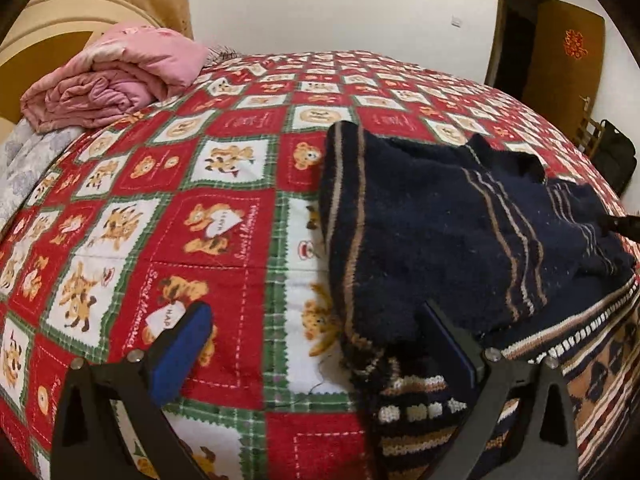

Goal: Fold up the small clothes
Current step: 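Fold the side edge over toward the sweater center and open the right tool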

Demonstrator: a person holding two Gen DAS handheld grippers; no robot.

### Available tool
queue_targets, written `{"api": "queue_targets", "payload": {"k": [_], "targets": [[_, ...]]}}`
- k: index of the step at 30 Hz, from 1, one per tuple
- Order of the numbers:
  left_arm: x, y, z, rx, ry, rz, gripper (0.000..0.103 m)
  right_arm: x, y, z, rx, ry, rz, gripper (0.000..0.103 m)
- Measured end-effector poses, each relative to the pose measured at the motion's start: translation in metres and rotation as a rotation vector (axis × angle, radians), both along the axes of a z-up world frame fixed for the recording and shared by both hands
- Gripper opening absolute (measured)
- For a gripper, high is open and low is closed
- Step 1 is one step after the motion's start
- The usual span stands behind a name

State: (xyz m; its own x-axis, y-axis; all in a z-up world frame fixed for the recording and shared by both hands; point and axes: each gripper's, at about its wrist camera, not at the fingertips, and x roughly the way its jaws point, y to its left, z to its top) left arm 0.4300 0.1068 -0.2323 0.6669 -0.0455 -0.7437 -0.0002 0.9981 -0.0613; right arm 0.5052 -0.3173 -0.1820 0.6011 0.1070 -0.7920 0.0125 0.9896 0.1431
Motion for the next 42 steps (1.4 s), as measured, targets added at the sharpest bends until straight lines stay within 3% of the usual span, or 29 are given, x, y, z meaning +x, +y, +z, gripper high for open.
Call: {"api": "queue_targets", "payload": {"k": [4, 9, 12, 16, 19, 20, 21, 22, 24, 27, 30, 32, 38, 42], "targets": [[0.003, 0.003, -0.002, -0.023, 0.023, 0.005, 0.103, 0.012, 0.001, -0.022, -0.008, 0.079, 0.001, 0.006], [-0.003, 0.002, -0.002, -0.031, 0.025, 0.007, 0.103, 0.008, -0.011, -0.018, 0.016, 0.088, -0.010, 0.006], [-0.008, -0.001, 0.001, -0.035, 0.003, -0.006, 0.103, 0.000, -0.010, -0.008, -0.061, 0.047, -0.028, 0.009], [-0.006, -0.005, -0.003, -0.029, 0.027, -0.022, 0.103, -0.012, -0.006, 0.007, 0.011, -0.001, 0.017, 0.010], [-0.003, -0.012, -0.007, -0.013, 0.063, -0.049, 0.103, -0.019, 0.017, 0.010, 0.027, -0.021, 0.118, 0.013], [-0.003, -0.015, -0.008, 0.001, 0.069, -0.054, 0.103, -0.019, 0.028, 0.006, 0.021, 0.006, 0.158, 0.026], [-0.003, -0.016, -0.008, 0.011, 0.069, -0.057, 0.103, -0.019, 0.035, 0.000, 0.008, 0.035, 0.177, 0.048], [-0.003, -0.017, -0.008, 0.016, 0.068, -0.056, 0.103, -0.018, 0.042, -0.007, -0.002, 0.065, 0.190, 0.053], [-0.004, -0.016, -0.008, 0.015, 0.066, -0.053, 0.103, -0.017, 0.048, -0.021, -0.018, 0.111, 0.198, 0.054], [-0.005, -0.015, -0.008, 0.010, 0.071, -0.045, 0.103, -0.023, 0.048, -0.026, -0.031, 0.089, 0.185, 0.054], [-0.017, -0.011, -0.003, -0.015, 0.085, 0.013, 0.103, -0.041, 0.044, -0.011, -0.033, 0.050, 0.183, 0.054], [-0.032, -0.014, -0.003, -0.057, 0.071, -0.010, 0.103, -0.060, 0.042, -0.001, -0.050, 0.014, 0.219, 0.054], [-0.037, -0.036, -0.006, 0.053, 0.080, -0.046, 0.103, -0.069, 0.061, 0.007, -0.083, -0.002, 0.290, 0.054], [-0.034, -0.031, -0.007, 0.013, 0.098, -0.058, 0.103, -0.050, 0.102, 0.014, -0.039, -0.044, 0.351, 0.054]]}}
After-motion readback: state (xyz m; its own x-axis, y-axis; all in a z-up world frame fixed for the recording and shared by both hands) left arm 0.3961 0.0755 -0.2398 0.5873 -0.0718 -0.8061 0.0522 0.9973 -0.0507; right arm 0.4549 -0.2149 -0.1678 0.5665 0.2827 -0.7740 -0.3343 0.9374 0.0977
